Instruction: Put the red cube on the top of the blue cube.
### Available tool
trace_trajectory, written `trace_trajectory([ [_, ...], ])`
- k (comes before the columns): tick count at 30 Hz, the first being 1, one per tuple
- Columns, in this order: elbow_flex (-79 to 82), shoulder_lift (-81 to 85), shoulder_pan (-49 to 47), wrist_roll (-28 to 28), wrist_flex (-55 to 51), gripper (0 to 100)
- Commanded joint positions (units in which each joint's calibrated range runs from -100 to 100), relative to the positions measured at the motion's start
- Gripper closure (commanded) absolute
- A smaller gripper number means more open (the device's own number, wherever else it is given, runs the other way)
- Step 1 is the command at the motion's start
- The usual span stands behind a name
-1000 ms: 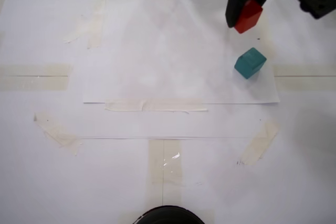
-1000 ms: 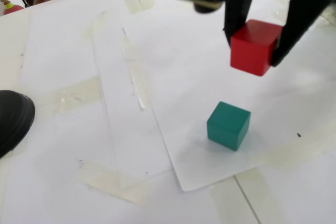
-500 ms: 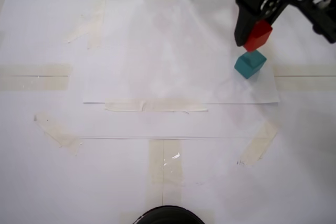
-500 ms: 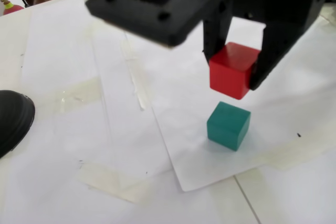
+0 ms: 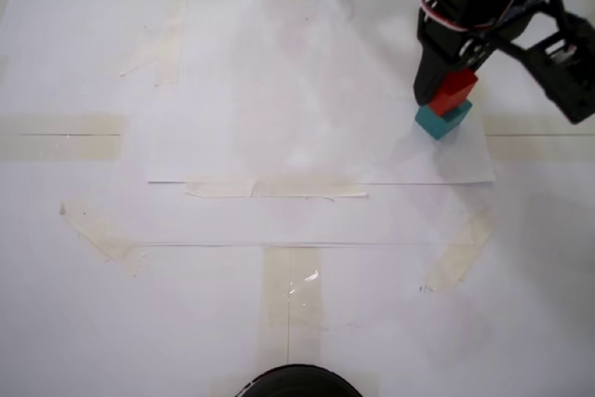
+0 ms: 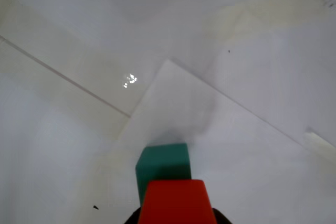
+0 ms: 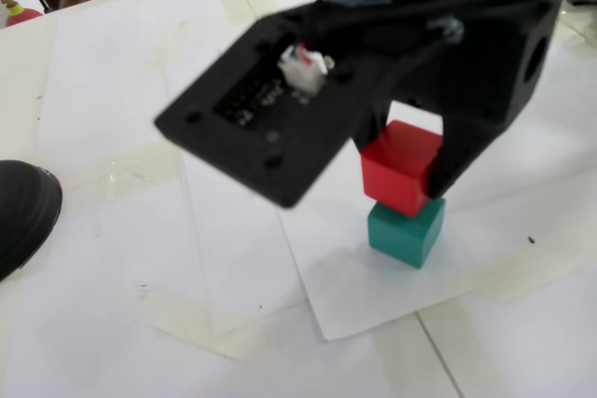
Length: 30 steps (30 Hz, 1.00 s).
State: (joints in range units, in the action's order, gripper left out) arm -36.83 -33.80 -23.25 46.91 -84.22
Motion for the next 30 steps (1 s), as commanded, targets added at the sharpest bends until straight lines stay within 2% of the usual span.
trace_trajectory([
  [1, -4.98, 0.23, 0.16, -0.54, 0.77, 89],
  [18, -5.52, -2.00, -1.13, -0.24, 2.73, 88],
  [30, -5.61, -1.40, -1.81, 1.42, 1.18, 74],
])
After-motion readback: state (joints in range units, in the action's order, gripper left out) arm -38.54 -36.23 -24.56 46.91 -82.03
